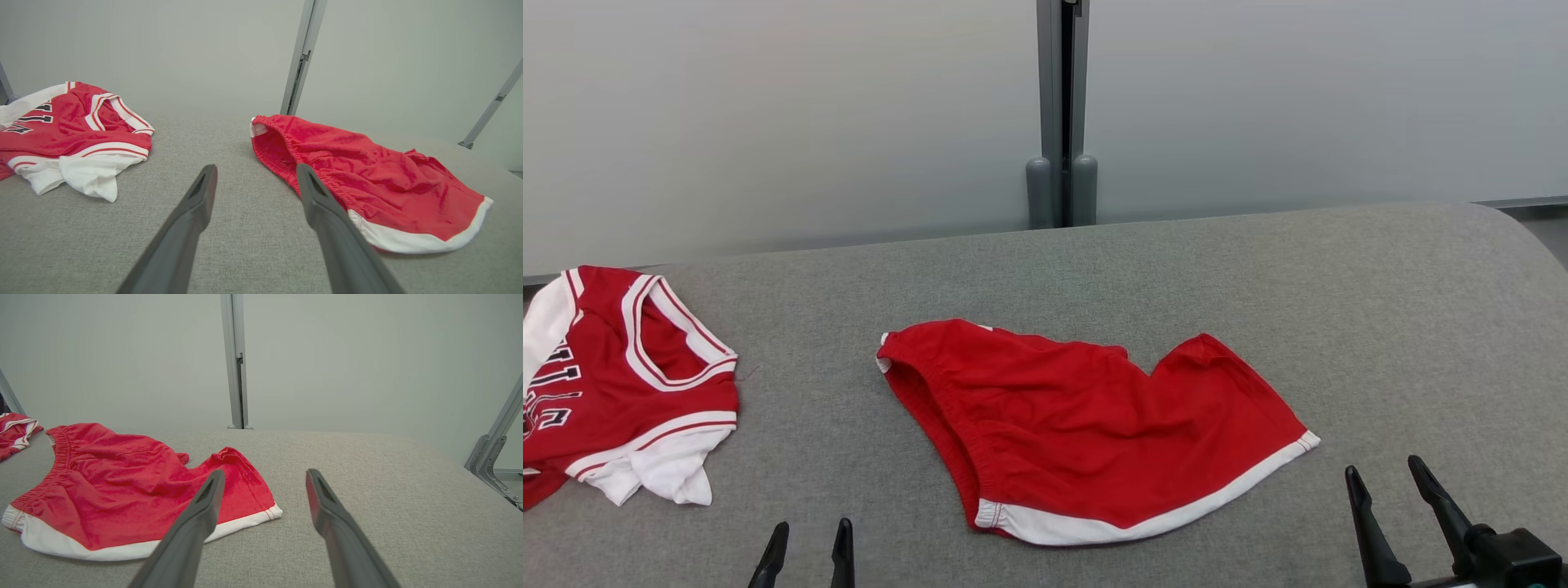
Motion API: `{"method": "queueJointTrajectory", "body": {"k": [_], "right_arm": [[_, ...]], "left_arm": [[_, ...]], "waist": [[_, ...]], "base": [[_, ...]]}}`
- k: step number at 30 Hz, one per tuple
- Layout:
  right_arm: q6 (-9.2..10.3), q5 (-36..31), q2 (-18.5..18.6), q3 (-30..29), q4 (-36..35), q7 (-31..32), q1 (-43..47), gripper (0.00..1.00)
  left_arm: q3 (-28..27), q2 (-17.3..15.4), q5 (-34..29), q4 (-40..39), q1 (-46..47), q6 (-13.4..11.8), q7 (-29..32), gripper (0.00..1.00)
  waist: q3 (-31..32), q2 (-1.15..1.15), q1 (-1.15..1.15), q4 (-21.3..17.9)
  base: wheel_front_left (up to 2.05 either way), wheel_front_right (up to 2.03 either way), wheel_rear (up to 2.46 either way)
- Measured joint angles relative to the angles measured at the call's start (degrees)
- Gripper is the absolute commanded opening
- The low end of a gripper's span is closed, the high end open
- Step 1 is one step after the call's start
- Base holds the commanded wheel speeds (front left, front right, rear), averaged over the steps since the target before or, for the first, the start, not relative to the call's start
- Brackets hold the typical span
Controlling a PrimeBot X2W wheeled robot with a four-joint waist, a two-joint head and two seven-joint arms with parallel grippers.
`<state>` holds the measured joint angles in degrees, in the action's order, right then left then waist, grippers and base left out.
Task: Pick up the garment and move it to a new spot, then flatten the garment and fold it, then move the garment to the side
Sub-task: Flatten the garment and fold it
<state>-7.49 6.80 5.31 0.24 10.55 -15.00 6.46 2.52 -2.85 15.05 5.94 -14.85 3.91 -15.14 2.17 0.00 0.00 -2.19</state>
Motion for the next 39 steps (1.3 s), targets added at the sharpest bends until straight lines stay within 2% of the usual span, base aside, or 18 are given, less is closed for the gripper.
{"method": "queueJointTrajectory", "body": {"k": [4,8,16,20,24,39], "right_arm": [[0.0,0.9,0.8,1.1,0.3,0.0,-1.2,1.0],[0.0,3.0,4.2,4.2,4.3,0.7,-5.3,1.0],[-0.01,7.6,10.8,8.6,12.2,13.7,-18.8,1.0],[-0.01,9.4,11.4,11.0,15.2,17.6,-23.2,1.0],[-0.01,12.8,12.1,16.2,17.5,19.7,-26.2,1.0],[-0.01,18.5,14.9,22.4,19.0,19.7,-27.7,1.0]], "left_arm": [[1.9,0.0,-0.4,-0.5,0.4,0.0,0.0,1.0],[6.4,0.1,-1.1,1.4,2.1,0.5,2.4,1.0],[13.9,-0.1,-1.4,-0.7,10.2,2.2,15.2,1.0],[15.6,-0.7,-1.3,0.0,13.6,2.7,18.1,1.0],[16.2,-0.8,-0.7,-0.1,15.0,2.7,19.8,1.0],[17.6,-3.2,3.9,-5.3,12.4,3.1,27.3,1.0]], "waist": [[-0.4,0.0,0.0,-0.6],[-1.7,0.0,0.0,-1.0],[-8.2,0.0,0.0,-0.8],[-12.1,0.0,0.0,-0.2],[-15.4,0.0,0.0,0.6],[-16.8,0.0,0.0,0.7]], "base": [[0.0,0.0,0.0],[0.0,0.0,0.0],[0.0,0.0,0.0],[0.0,0.0,0.0],[0.0,0.0,0.0],[0.0,0.0,0.0]]}}
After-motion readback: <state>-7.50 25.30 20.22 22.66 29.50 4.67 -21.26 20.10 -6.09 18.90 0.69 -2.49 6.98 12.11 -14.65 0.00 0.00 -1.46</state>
